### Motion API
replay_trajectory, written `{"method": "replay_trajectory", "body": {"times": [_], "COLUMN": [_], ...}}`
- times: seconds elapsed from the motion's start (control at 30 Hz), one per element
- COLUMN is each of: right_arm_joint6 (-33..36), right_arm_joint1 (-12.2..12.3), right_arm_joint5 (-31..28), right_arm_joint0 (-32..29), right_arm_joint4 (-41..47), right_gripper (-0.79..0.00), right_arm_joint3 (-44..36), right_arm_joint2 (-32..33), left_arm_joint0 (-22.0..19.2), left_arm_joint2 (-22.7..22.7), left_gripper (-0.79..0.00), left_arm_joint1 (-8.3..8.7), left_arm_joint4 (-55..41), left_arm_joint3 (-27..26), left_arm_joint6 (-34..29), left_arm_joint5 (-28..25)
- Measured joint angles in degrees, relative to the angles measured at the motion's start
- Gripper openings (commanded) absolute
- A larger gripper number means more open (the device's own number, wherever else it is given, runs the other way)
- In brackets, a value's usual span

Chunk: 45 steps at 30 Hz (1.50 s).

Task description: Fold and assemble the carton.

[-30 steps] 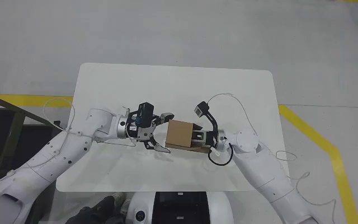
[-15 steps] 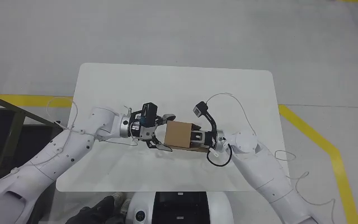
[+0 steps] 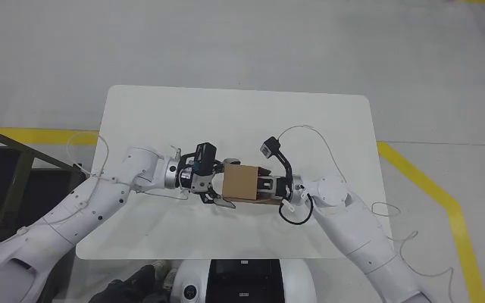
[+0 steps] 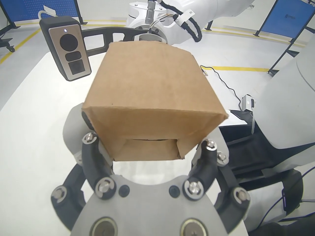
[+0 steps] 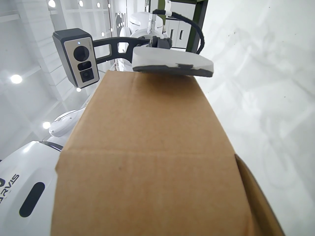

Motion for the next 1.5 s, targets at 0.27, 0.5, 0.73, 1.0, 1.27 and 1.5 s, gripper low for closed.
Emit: {"method": "replay_trajectory", "body": {"times": [0.27, 0.5, 0.73, 1.0, 1.27, 1.5], "right_arm_joint6": [-0.20, -0.56, -0.86, -1.32, -1.44, -1.34], "right_arm_joint1": [-0.05, -0.17, -0.17, -0.11, 0.19, 0.62], "right_arm_joint5": [0.20, 0.51, 0.96, 1.54, 1.62, 1.67], "right_arm_joint0": [0.24, 0.59, 0.80, 0.87, 0.37, -0.53], "right_arm_joint4": [0.00, 0.19, 0.19, 0.19, 0.37, 0.75], "right_gripper": [-0.785, -0.785, -0.785, -0.748, -0.733, -0.696], "right_arm_joint3": [0.06, 0.43, 0.59, 0.29, -0.14, -0.90], "right_arm_joint2": [-0.12, -0.35, -0.17, 0.25, 1.43, 3.01], "left_arm_joint0": [-0.10, -0.18, -0.35, -0.33, -0.14, 0.03], "left_arm_joint2": [0.23, 0.43, 0.61, 0.63, 0.20, 0.02], "left_gripper": [-0.188, -0.249, -0.271, -0.292, -0.317, -0.317], "left_arm_joint1": [0.15, 0.31, 0.52, 0.92, 1.52, 1.98], "left_arm_joint4": [-0.07, -0.49, -0.68, -0.55, -0.66, -0.46], "left_arm_joint3": [0.21, 0.62, 1.03, 1.78, 2.48, 2.76], "left_arm_joint6": [0.66, 1.07, 1.96, 3.43, 5.35, 6.33], "left_arm_joint5": [0.00, 0.00, 0.00, 0.00, 0.00, 0.00]}}
